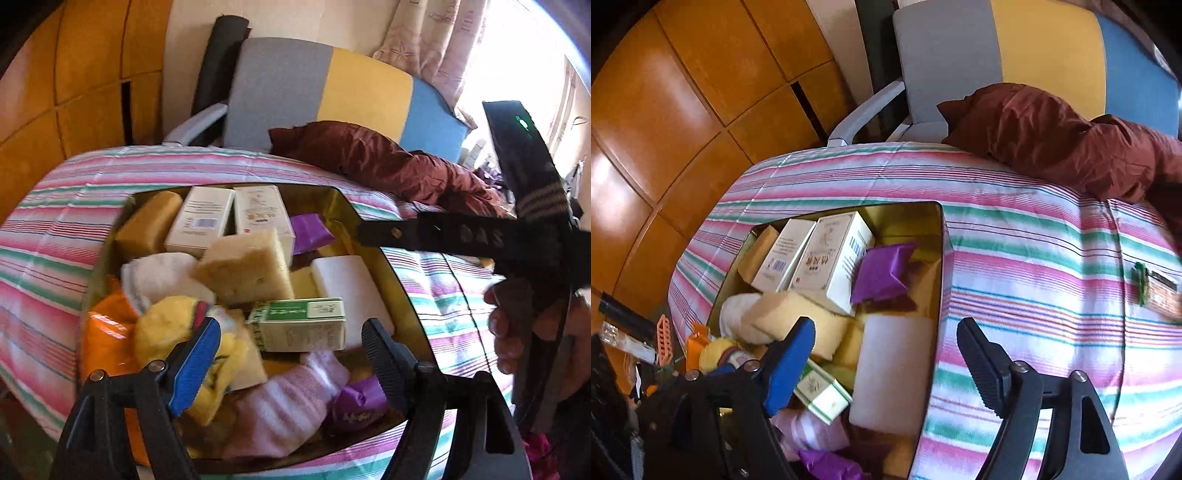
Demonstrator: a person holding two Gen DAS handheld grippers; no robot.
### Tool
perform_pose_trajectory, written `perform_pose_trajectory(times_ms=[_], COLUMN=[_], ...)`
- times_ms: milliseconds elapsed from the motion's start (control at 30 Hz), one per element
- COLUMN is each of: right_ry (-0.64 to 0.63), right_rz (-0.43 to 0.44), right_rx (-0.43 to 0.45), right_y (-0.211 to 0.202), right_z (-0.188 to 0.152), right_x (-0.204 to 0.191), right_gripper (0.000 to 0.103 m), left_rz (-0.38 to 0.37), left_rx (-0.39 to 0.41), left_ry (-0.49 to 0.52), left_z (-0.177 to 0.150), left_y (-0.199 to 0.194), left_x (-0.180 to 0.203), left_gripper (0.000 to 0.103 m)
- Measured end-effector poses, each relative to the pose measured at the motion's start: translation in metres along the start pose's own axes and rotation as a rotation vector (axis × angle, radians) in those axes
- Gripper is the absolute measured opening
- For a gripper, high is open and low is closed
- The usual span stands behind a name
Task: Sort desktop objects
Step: 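Lower both items into the gold tray and open both grippers, then move both grippers back toward the cracker pack and yellow sponge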
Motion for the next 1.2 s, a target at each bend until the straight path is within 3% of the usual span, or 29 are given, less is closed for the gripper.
perform_pose_trajectory(times_ms=[567, 1200], right_ry=[-0.028, 0.139], right_rz=[-0.074, -0.255], right_rx=[0.06, 0.093], right_y=[-0.049, -0.11], right_z=[-0.029, -0.025], right_x=[0.022, 0.157], right_gripper=[0.084, 0.088], left_rz=[0.05, -0.001], left_rx=[0.06, 0.048], left_ry=[0.035, 0.154], left_z=[-0.001, 0.015], left_y=[-0.042, -0.037], left_x=[0.007, 0.058], left_gripper=[0.079, 0.08])
Point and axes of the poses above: each gripper's, at about its wrist camera, not at the fingertips, and y roughly the way its jaws point, x to its right, z to its top, the point moved 6 cm from there along y, roughly the way its jaws point, and after that the axes turned 5 degrees about y, right-handed, at the moved point
